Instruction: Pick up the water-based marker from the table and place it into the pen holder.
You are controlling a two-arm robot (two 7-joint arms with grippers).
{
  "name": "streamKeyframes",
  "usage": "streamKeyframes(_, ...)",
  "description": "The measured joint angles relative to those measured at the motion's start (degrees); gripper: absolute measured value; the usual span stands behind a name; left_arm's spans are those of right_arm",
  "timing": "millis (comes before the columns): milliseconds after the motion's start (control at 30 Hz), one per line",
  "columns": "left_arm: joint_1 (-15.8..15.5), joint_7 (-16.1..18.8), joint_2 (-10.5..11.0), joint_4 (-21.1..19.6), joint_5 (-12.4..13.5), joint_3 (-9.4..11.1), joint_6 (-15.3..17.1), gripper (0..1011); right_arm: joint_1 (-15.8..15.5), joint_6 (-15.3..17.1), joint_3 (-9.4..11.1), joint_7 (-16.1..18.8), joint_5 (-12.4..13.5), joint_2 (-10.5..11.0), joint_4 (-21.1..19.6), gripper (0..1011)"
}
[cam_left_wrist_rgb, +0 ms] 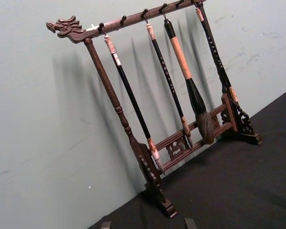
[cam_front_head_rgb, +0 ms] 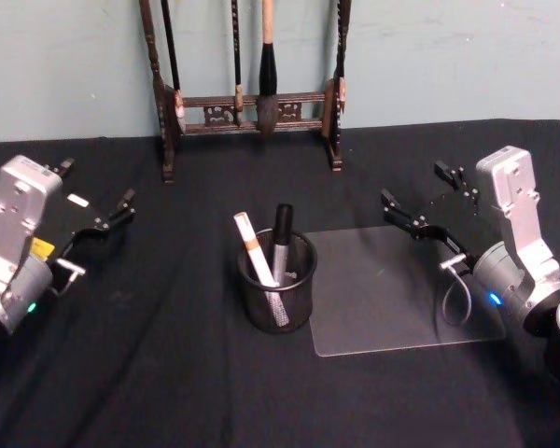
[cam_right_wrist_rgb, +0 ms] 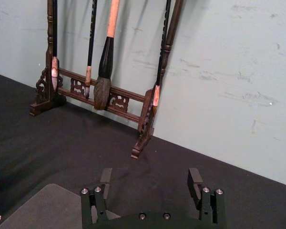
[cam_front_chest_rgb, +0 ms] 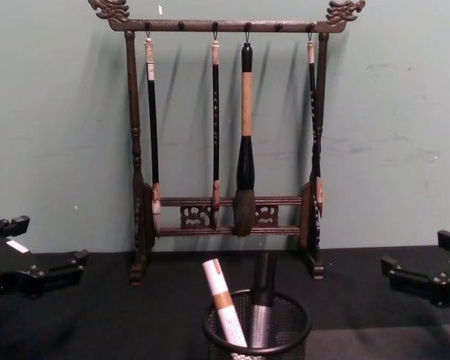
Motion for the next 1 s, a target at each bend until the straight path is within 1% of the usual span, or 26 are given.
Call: streamKeyframes(1000, 0.00, 0.00, 0.00, 0.00, 0.00, 0.00, 0.00, 1001, 0.00, 0.01, 0.00, 0.00, -0.01, 0.00, 0.00, 1002)
